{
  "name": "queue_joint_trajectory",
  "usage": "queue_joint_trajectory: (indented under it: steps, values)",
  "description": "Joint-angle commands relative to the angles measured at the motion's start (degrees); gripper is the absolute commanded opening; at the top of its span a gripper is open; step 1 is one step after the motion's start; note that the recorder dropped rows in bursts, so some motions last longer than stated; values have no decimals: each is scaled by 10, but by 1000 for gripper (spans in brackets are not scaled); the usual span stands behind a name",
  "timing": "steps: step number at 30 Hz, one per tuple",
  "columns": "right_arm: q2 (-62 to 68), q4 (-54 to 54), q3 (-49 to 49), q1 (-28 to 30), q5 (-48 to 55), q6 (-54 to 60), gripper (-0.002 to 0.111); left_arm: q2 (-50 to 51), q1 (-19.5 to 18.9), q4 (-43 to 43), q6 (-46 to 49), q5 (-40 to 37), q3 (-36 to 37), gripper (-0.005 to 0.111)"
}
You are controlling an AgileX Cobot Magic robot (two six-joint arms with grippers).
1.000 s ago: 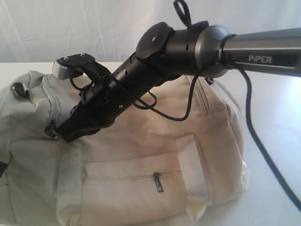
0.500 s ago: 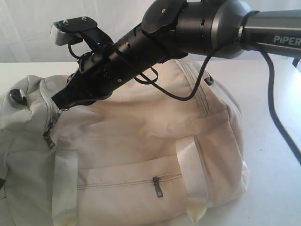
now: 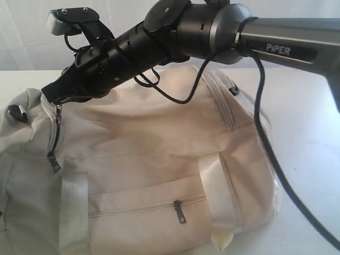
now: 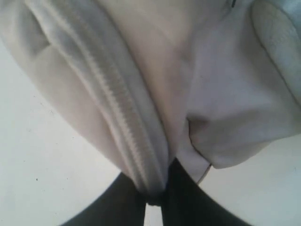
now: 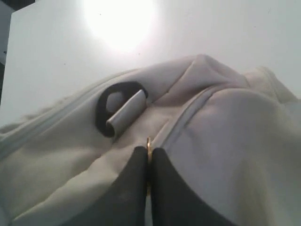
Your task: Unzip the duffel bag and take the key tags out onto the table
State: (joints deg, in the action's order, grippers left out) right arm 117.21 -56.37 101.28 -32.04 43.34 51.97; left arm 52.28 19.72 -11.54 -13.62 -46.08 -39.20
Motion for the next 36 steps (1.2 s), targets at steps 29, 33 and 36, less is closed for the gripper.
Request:
queue_joint_trajectory:
  steps: [29, 33, 36]
  values:
    - [155, 46, 235, 21, 51, -82, 0, -26, -2, -21, -31, -101, -53, 73]
    - [155, 34, 246, 20, 98, -58, 0, -43, -2, -21, -32, -67, -108, 75]
    - [155, 33, 260, 19, 124, -55, 0, -42, -2, -21, -40, -10, -130, 75]
